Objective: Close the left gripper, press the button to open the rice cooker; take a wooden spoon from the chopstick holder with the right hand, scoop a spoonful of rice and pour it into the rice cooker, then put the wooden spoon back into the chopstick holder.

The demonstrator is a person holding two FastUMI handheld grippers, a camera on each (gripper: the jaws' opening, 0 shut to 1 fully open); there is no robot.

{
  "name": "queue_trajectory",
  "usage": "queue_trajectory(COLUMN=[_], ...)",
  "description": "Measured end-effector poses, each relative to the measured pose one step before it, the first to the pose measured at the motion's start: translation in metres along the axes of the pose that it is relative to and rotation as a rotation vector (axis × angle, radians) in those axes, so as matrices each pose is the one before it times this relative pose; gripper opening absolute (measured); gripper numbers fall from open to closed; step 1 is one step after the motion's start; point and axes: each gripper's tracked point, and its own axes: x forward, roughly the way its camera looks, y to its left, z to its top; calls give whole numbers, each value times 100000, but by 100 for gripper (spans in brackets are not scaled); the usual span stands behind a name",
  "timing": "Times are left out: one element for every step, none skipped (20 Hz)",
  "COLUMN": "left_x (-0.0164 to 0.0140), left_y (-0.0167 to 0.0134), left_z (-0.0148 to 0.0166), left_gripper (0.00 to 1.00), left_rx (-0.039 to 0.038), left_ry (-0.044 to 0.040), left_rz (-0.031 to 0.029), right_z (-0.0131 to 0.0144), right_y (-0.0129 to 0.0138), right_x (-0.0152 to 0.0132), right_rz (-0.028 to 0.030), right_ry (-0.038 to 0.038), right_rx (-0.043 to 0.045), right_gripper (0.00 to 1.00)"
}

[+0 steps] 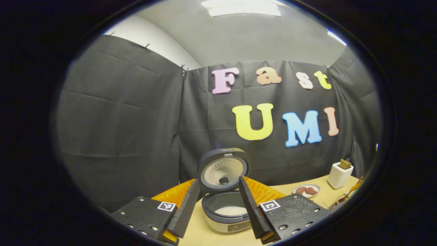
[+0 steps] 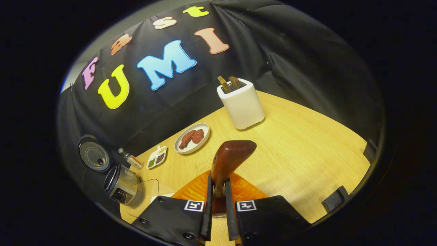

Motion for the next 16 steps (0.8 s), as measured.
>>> queue_trajectory(left_x=[109, 281, 271, 127, 212, 269, 409, 211, 391, 171, 260, 348, 252, 264, 230, 283], left_y=[166, 209, 139, 103, 93, 121, 142, 10, -48, 2, 4, -45, 36, 46, 155, 56], left_z=[-12, -220, 46, -45, 47, -131, 43, 27, -112, -75, -134, -278, -226, -147, -159, -421], left_gripper=[73, 73, 73, 73, 73, 74, 73, 73, 74, 74, 74, 74, 74, 74, 74, 74], left_rx=[-288, -436, -589, -523, -93, 43, -175, -346, -374, -263, -182, -175, -149, -22, -12, -156], left_ry=[115, 57, -68, -106, -180, -298, -454, -274, -113, -125, 41, 113, 245, 107, 177, 266], left_rz=[132, 371, 120, -237, -321, -104, -260, -422, -554, -589, -516, -686, -645, -689, -394, -606], right_z=[608, 46, 528, 486, 804, 855, 1104, 772, 964, 855, 706, 804, 634, 596, 521, 305], right_y=[-140, 700, 496, 495, 501, 552, 575, 443, 573, 638, 609, 953, 875, 987, 1059, 961], right_x=[213, -548, -438, -517, -468, -359, -507, -318, -478, -411, -328, -364, -271, -151, -119, -64], right_rz=[-865, 377, -195, 53, 33, 95, -53, -62, -52, -51, 171, 711, 762, 1010, 1131, 657], right_ry=[-1708, -1358, -1649, -1537, -1799, -2018, -2482, -2030, -2352, -2345, -1759, -2181, -1592, -1819, -1547, -927], right_rx=[-891, -2356, -2809, -3900, -3577, -3433, -3623, -3164, -3601, -3880, -2943, -3353, -2561, -2465, -2168, -1758], right_gripper=[6, 10, 10, 9, 10, 10, 10, 10, 10, 10, 9, 10, 10, 10, 10, 10])
